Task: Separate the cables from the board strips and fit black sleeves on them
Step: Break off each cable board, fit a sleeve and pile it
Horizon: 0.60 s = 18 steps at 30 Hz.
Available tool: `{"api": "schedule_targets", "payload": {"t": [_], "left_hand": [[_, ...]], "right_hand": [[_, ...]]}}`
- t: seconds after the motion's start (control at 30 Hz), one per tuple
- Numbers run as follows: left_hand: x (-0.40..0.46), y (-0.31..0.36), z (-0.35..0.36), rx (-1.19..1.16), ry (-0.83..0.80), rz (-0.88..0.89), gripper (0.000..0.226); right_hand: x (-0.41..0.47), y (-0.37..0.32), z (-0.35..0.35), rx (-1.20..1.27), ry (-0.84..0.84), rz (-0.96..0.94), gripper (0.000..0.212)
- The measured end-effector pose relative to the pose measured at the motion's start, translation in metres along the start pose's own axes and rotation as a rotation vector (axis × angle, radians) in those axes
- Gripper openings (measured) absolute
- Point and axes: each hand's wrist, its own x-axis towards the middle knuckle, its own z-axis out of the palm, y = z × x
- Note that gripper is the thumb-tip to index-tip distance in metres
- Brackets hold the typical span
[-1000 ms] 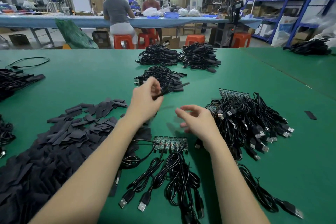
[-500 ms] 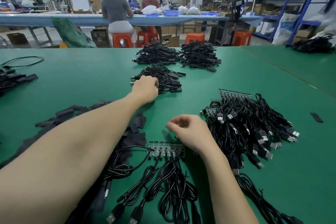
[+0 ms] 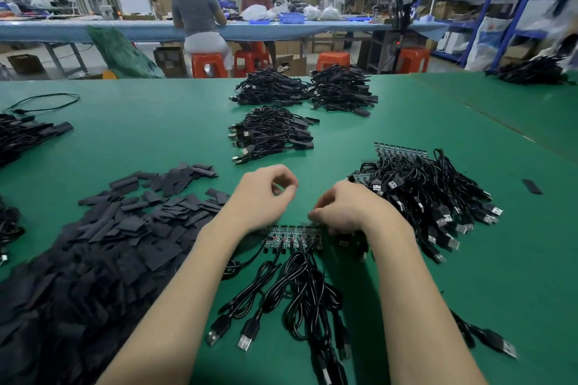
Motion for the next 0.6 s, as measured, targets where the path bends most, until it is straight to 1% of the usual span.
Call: {"api": "schedule_targets", "payload": {"t": [0.07,0.1,0.17,0.23,0.27,0.33,0.4,0.53,0.6], "left_hand": [[-0.005,0.001,0.000,0.048,-0.145,-0.013,0.009],[-0.006,0.000,0.000,0.079,-0.218,-0.021,0.007],[-0.006,-0.004,-0.005,0.091,-0.344,-0.032,0.011],[-0.005,-0.008,-0.012,-0.015,-0.416,-0.046,0.018],[-0.006,-0.009,-0.016,-0.089,-0.428,-0.046,0.018],[-0.006,-0.011,-0.021,-0.234,-0.410,-0.044,0.012],[-0.005,-0.011,-0.024,-0.337,-0.385,-0.060,0.011],[-0.005,-0.011,-0.028,-0.414,-0.397,-0.092,0.017],[-0.005,-0.011,-0.028,-0.424,-0.407,-0.099,0.017]], "right_hand": [[-0.002,-0.001,0.000,0.025,-0.076,0.014,0.018],[-0.002,0.000,0.001,0.072,-0.082,0.009,0.016],[-0.003,0.003,0.004,0.269,-0.056,-0.005,0.011],[-0.004,0.008,0.005,0.575,-0.057,-0.027,0.015],[-0.005,0.010,0.005,0.711,-0.076,-0.041,0.018],[-0.006,0.012,0.004,0.869,-0.120,-0.081,0.019],[-0.008,0.012,0.001,0.886,-0.147,-0.107,0.020],[-0.011,0.012,-0.002,0.838,-0.187,-0.149,0.037],[-0.012,0.011,-0.002,0.804,-0.188,-0.159,0.033]]}}
